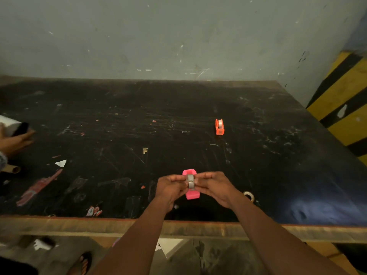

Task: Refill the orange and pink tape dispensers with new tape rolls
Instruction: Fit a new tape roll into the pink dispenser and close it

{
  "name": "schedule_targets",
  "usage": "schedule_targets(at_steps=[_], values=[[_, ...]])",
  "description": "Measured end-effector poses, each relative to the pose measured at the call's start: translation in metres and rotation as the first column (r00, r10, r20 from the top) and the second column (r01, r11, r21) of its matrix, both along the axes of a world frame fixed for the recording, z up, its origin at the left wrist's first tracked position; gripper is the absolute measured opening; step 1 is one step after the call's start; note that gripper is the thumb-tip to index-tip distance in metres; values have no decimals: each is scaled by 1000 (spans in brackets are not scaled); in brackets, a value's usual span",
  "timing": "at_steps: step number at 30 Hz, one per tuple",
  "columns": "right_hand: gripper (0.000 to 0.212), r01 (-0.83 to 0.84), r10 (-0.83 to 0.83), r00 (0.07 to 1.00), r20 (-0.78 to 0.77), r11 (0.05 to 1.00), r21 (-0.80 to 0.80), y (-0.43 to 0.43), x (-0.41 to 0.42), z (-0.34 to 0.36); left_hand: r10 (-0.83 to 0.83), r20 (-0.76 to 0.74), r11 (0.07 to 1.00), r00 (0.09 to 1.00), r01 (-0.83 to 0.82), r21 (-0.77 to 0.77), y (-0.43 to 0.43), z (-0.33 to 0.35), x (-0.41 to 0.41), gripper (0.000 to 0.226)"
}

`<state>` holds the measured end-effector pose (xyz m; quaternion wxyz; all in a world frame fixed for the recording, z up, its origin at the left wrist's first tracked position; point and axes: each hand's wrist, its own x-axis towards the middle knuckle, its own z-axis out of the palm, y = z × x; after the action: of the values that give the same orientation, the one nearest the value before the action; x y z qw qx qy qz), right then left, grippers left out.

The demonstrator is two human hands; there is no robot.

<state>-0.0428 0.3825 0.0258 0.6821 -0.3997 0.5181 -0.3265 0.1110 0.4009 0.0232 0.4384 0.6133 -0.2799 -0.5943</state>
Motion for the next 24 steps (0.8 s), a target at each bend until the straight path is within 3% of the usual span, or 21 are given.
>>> schedule_targets(at_steps=[11,19,24], values=[[17,23,-19,986,-168,999,22,-53,-27,-23,72,206,991,976,-94,98,-47,-20,-43,23],[21,60,-56,987,-152,998,23,-71,-12,-27,61,247,993,967,-84,85,-65,-19,-37,23],[15,-4,15,989,-149,997,71,-88,-3,-26,20,227,990,974,-51,131,-76,-7,-22,20]])
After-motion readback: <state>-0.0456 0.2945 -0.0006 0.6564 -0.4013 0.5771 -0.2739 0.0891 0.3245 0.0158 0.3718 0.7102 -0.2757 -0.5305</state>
